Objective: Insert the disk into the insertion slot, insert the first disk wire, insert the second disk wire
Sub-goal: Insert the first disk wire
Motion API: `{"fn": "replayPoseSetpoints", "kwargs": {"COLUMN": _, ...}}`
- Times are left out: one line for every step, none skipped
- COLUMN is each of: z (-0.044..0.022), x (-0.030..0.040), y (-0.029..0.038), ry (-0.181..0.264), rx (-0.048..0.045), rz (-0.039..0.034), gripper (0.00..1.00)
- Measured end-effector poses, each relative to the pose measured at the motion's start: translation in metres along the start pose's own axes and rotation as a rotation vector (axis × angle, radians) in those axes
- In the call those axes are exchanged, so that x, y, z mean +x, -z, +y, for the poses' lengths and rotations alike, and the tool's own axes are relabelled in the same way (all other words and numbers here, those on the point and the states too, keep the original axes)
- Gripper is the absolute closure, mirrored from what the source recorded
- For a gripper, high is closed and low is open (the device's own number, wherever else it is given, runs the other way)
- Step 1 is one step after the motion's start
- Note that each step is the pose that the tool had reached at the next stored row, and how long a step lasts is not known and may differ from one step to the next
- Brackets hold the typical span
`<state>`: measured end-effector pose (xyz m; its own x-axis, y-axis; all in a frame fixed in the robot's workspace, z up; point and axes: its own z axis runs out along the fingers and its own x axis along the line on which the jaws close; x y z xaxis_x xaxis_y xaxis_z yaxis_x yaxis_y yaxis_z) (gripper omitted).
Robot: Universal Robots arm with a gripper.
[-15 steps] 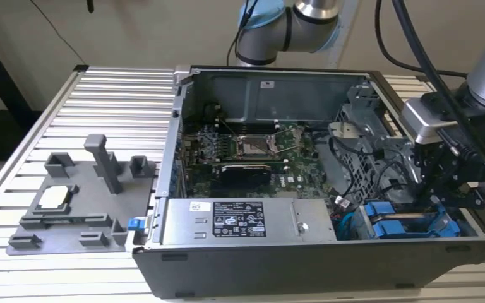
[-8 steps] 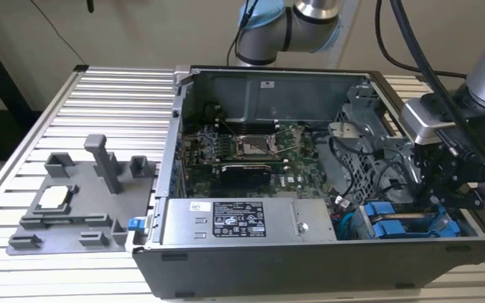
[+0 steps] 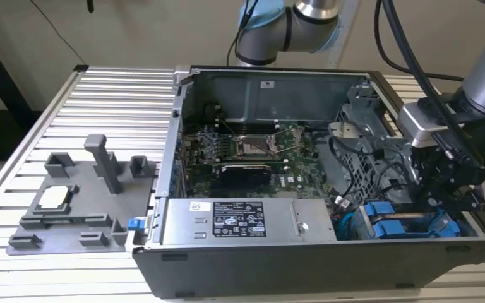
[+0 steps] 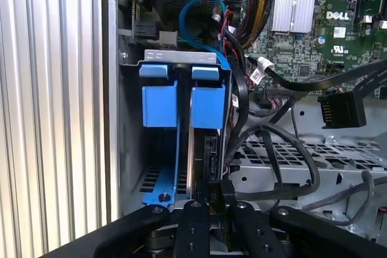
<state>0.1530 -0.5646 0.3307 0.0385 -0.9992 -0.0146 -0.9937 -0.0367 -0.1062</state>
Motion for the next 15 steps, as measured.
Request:
{"fn": "replayPoseSetpoints", "kwargs": {"z": 0.0000, "x": 0.0000, "y": 0.0000, "ry": 0.000, "rx": 0.0001, "rz": 0.0001, "gripper": 0.80}}
{"fn": "replayPoseSetpoints", "kwargs": {"z": 0.0000, "x": 0.0000, "y": 0.0000, "ry": 0.000, "rx": 0.0002, "rz": 0.0002, "gripper": 0.73}}
{"fn": "replayPoseSetpoints", "kwargs": {"z": 0.0000, "x": 0.0000, "y": 0.0001, "ry": 0.000, "rx": 0.0002, "rz": 0.0004, "gripper": 0.73}}
{"fn": "replayPoseSetpoints", "kwargs": {"z": 0.0000, "x": 0.0000, "y": 0.0005, "ry": 0.000, "rx": 0.0002, "rz": 0.0008, "gripper": 0.73}}
{"fn": "replayPoseSetpoints", "kwargs": {"z": 0.0000, "x": 0.0000, "y": 0.0012, "ry": 0.000, "rx": 0.0002, "rz": 0.0007, "gripper": 0.73}}
{"fn": "replayPoseSetpoints", "kwargs": {"z": -0.0002, "x": 0.0000, "y": 0.0025, "ry": 0.000, "rx": 0.0002, "rz": 0.0005, "gripper": 0.73}}
{"fn": "replayPoseSetpoints", "kwargs": {"z": -0.0004, "x": 0.0000, "y": 0.0040, "ry": 0.000, "rx": 0.0002, "rz": 0.0005, "gripper": 0.73}}
{"fn": "replayPoseSetpoints", "kwargs": {"z": -0.0005, "x": -0.0001, "y": 0.0057, "ry": 0.000, "rx": 0.0001, "rz": 0.0005, "gripper": 0.73}}
{"fn": "replayPoseSetpoints", "kwargs": {"z": -0.0007, "x": -0.0001, "y": 0.0076, "ry": 0.000, "rx": 0.0002, "rz": 0.0007, "gripper": 0.73}}
{"fn": "replayPoseSetpoints", "kwargs": {"z": -0.0009, "x": -0.0001, "y": 0.0093, "ry": 0.000, "rx": 0.0002, "rz": 0.0008, "gripper": 0.73}}
{"fn": "replayPoseSetpoints", "kwargs": {"z": -0.0011, "x": -0.0001, "y": 0.0112, "ry": 0.000, "rx": 0.0002, "rz": 0.0008, "gripper": 0.73}}
{"fn": "replayPoseSetpoints", "kwargs": {"z": -0.0013, "x": -0.0002, "y": 0.0130, "ry": 0.000, "rx": 0.0002, "rz": 0.0007, "gripper": 0.73}}
{"fn": "replayPoseSetpoints", "kwargs": {"z": -0.0016, "x": -0.0002, "y": 0.0151, "ry": 0.000, "rx": 0.0002, "rz": 0.0006, "gripper": 0.73}}
{"fn": "replayPoseSetpoints", "kwargs": {"z": -0.0018, "x": -0.0002, "y": 0.0176, "ry": 0.000, "rx": 0.0002, "rz": 0.0006, "gripper": 0.73}}
{"fn": "replayPoseSetpoints", "kwargs": {"z": -0.0021, "x": -0.0003, "y": 0.0204, "ry": 0.000, "rx": 0.0001, "rz": 0.0007, "gripper": 0.73}}
